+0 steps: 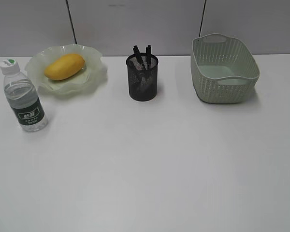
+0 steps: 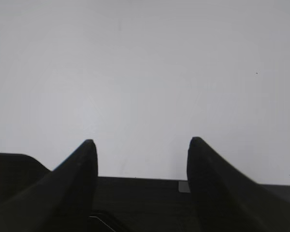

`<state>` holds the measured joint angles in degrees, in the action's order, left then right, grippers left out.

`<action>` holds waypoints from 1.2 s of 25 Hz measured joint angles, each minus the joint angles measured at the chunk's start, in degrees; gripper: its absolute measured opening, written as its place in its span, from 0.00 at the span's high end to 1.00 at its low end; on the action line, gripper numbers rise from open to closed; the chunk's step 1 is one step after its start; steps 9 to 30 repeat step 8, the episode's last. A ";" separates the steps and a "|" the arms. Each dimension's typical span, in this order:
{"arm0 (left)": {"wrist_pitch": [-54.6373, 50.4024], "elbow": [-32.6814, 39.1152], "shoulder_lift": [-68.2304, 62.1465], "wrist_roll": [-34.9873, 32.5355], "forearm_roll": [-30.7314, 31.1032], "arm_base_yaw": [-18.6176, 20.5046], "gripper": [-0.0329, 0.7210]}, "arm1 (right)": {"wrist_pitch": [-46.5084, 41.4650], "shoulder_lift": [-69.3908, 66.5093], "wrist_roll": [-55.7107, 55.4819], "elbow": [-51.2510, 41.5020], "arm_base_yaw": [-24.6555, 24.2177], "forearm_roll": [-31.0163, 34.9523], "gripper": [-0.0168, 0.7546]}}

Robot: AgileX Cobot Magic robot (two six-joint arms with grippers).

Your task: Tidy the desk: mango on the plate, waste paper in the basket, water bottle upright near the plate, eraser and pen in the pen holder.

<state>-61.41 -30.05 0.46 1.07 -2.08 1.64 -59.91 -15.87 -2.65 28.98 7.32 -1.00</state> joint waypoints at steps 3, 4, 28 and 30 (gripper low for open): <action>0.02 0.00 0.00 0.00 0.00 0.00 0.40 | 0.00 0.00 0.00 0.00 0.00 0.01 0.37; 0.02 0.00 0.00 0.00 0.00 0.00 0.40 | 0.00 0.00 0.00 0.00 0.00 0.01 0.37; 0.02 0.00 0.00 0.00 0.00 0.00 0.40 | 0.00 0.00 0.00 0.00 0.00 0.07 0.37; 0.02 0.00 0.00 0.00 0.00 0.00 0.40 | 0.00 0.00 0.00 0.00 0.00 0.07 0.37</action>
